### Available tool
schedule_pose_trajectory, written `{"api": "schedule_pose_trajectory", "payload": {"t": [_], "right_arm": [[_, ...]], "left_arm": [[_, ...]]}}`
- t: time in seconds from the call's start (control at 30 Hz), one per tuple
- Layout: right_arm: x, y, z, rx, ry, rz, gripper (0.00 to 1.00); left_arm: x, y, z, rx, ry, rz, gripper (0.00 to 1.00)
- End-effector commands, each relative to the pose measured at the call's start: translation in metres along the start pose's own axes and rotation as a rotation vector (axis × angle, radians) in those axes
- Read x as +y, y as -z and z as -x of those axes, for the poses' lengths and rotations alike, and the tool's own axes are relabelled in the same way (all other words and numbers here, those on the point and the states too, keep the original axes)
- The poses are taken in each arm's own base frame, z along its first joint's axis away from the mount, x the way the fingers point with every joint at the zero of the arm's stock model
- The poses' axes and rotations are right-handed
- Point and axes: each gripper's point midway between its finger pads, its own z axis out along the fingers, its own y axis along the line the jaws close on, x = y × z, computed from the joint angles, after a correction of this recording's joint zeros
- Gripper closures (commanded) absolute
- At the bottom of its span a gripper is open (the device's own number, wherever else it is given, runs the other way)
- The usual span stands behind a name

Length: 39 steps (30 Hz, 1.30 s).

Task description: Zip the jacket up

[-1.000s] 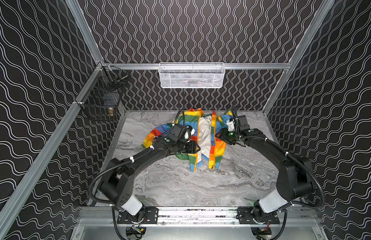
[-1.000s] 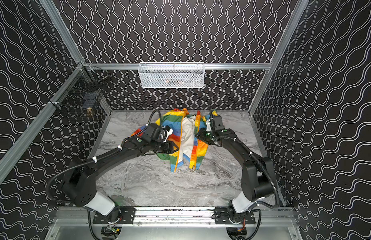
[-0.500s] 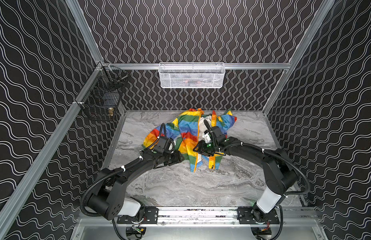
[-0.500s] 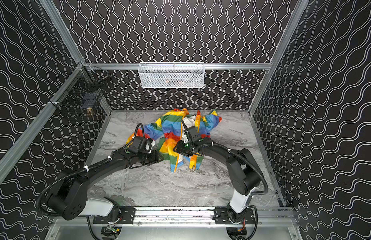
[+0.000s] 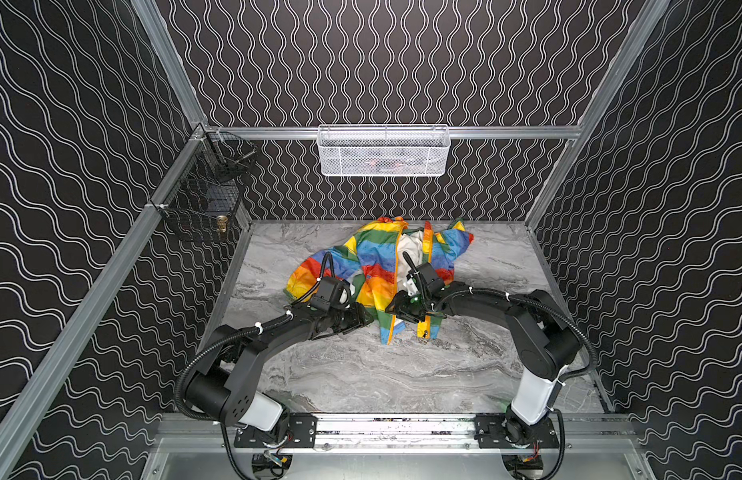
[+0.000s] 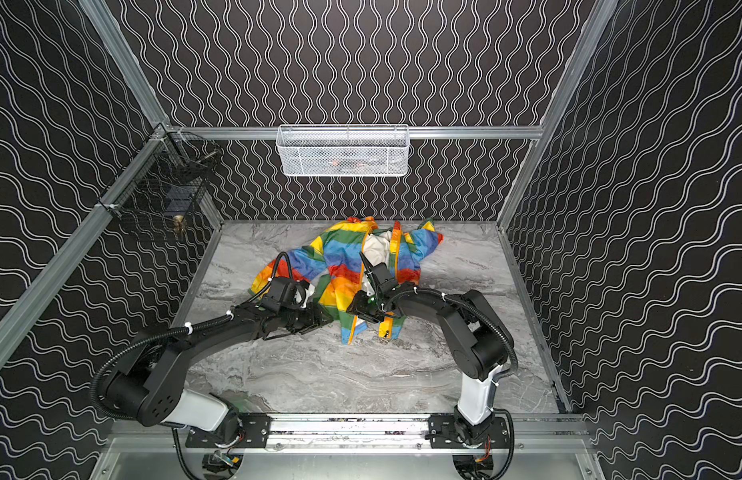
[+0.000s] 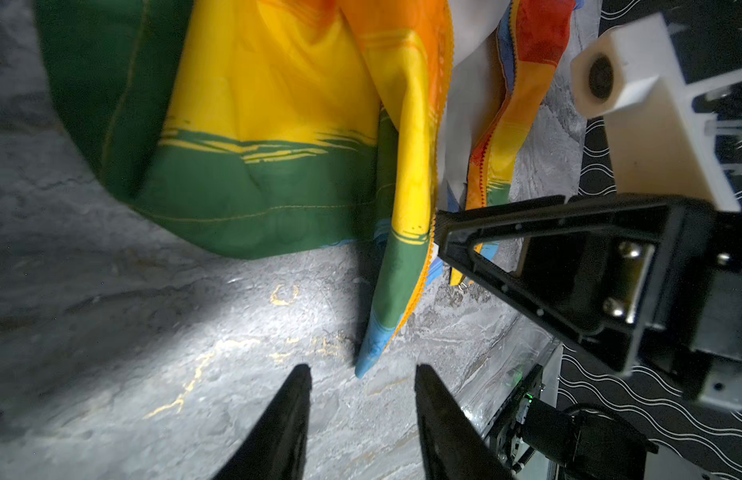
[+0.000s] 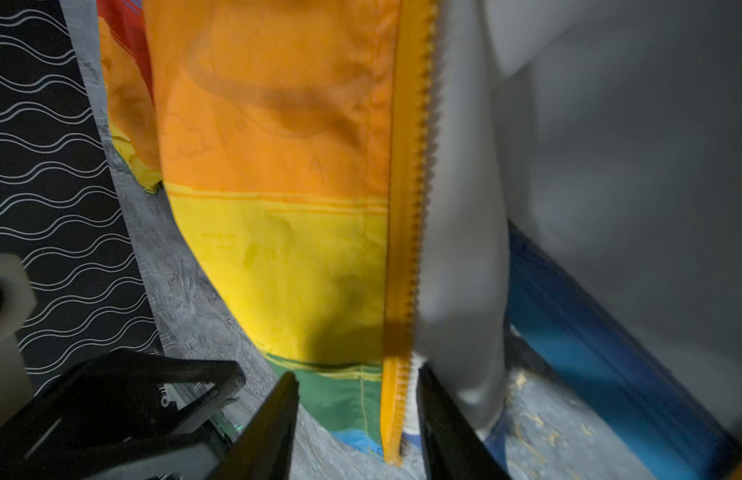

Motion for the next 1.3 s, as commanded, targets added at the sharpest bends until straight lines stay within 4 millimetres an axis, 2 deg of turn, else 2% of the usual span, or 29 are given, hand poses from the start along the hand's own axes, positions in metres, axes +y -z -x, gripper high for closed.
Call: {"api": "schedule_pose_trajectory", "payload": {"t": [0.0,0.23,0.63,0.9,1.13,1.27], "right_arm": [[0.007,-0.002,0.001,-0.009,-0.013,0.046,0.49],[0.011,-0.008,-0.008,0.021,-0.037,0.098,0.49],[0.020,-0.004,-0.019,0.039,-0.080,0.208,0.48],[0.027,0.003,-0.026,0.044,-0.060,0.233,0.58],[0.031,-0.004,-0.036,0.075,-0.036,0.230,0.63],[0.030,-0.007,-0.044,0.086,-0.025,0.217,0.63]], "left_arm": [[-0.006,-0.004,0.002,0.001,0.004,-0.040,0.57],[-0.001,-0.009,-0.001,0.011,0.016,-0.039,0.62],[0.010,-0.029,-0.011,0.061,0.051,-0.059,0.70],[0.010,-0.030,-0.010,0.064,0.046,-0.056,0.71],[0.010,-0.030,-0.009,0.064,0.046,-0.060,0.71],[0.010,-0.030,-0.009,0.065,0.045,-0.058,0.71]]}}
